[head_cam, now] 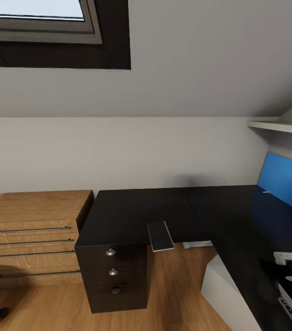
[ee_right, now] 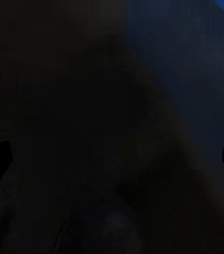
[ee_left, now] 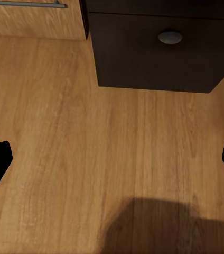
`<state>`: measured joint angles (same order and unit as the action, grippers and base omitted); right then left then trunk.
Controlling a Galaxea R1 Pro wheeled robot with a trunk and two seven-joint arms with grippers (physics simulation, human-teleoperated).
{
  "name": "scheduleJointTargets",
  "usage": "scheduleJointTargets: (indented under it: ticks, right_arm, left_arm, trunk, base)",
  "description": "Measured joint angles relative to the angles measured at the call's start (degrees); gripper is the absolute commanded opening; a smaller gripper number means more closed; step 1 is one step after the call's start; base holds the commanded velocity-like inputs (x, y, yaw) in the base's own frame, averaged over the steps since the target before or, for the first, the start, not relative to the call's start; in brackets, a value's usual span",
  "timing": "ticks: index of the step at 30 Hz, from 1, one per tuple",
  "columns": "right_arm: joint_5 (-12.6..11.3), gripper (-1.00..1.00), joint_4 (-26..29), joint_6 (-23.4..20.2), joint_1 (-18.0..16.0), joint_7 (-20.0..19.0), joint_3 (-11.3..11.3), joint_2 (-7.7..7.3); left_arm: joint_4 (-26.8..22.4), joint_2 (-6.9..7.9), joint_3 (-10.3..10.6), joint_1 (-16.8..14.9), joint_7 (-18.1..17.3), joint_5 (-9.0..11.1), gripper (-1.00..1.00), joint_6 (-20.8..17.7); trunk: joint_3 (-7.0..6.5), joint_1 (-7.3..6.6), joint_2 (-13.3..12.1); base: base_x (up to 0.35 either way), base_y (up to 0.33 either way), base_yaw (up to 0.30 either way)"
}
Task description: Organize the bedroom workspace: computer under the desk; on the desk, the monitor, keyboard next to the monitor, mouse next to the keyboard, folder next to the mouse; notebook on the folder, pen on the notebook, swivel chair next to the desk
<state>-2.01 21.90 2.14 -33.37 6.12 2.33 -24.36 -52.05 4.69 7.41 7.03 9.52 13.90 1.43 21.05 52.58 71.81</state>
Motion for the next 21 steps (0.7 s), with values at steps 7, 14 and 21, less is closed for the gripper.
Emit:
scheduleJointTargets:
  ticks: [7, 14, 21]
  right_arm:
    - [-1.1, 1.0, 2.9, 1.1, 0.0, 0.3, 0.8, 4.94]
    - [-1.5, 1.0, 4.2, 4.1, 0.0, 5.5, 0.9, 9.85]
    - [-1.1, 1.0, 4.2, 8.3, 0.1, 10.0, 0.7, 12.36]
  left_arm:
    - [0.1, 0.03, 0.0, 0.0, 0.0, 0.0, 1.0, 0.0]
    - [0.7, 0.01, 0.0, 0.0, 0.0, 0.0, 1.0, 0.0]
    - [1.0, -0.03, 0.0, 0.0, 0.0, 0.0, 1.0, 0.0]
  trunk:
    - [0.0, 0.0, 0.0]
    - [0.0, 0.0, 0.0]
    - [0.0, 0.0, 0.0]
  base:
    - [0.0, 0.0, 0.0]
    - [0.0, 0.0, 0.05]
    - [0.0, 0.0, 0.246]
